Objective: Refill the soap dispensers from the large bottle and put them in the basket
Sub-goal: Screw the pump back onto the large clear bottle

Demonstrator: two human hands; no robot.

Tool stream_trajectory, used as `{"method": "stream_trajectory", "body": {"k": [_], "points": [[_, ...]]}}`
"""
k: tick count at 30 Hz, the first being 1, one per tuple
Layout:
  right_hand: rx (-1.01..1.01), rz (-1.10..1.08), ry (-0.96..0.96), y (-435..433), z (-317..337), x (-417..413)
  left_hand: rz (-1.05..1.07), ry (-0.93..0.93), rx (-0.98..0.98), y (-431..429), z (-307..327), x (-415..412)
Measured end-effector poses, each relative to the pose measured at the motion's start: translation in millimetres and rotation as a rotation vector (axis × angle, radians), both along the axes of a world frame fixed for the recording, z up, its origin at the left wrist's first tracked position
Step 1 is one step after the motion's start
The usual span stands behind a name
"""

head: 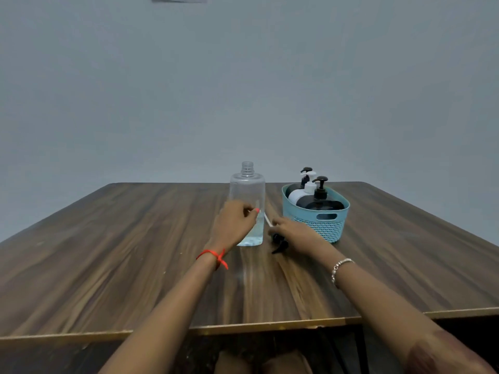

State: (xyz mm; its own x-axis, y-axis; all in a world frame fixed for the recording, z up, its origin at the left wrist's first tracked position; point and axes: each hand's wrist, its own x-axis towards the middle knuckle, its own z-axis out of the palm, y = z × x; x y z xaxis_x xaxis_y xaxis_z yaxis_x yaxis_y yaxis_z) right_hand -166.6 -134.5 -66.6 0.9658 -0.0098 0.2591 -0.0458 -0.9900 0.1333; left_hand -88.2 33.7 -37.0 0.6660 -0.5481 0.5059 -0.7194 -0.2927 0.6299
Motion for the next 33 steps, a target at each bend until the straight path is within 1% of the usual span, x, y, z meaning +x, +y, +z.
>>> {"method": "stream_trajectory", "body": {"k": [4,5,7,9,13,17,19,21,25,33], "points": [[-0.019,0.022,-0.007,-7,-16,12,0.024,0.057,-0.068,18,-4,11],[0.004,0.032,-0.013,-7,-16,15,0.040,0.061,-0.085,20,-5,15],[0.116,0.076,-0.033,-8,-10,21,0.089,0.065,-0.133,24,-8,25],[0.276,0.138,-0.107,-8,4,23,0.129,0.071,-0.180,25,-8,35],[0.564,0.143,-0.461,-1,56,10,0.154,0.108,-0.242,20,-1,43],[0.761,0.112,-0.829,6,121,8,0.059,0.207,-0.241,8,8,44],[0.816,0.151,-0.989,11,154,10,-0.028,0.232,-0.265,3,12,42],[0.817,0.199,-1.088,17,182,11,-0.093,0.243,-0.275,-1,17,39],[0.805,0.277,-1.140,29,216,17,-0.139,0.241,-0.286,-8,23,41],[0.770,0.313,-1.123,41,240,26,-0.183,0.231,-0.290,-13,22,47]]}}
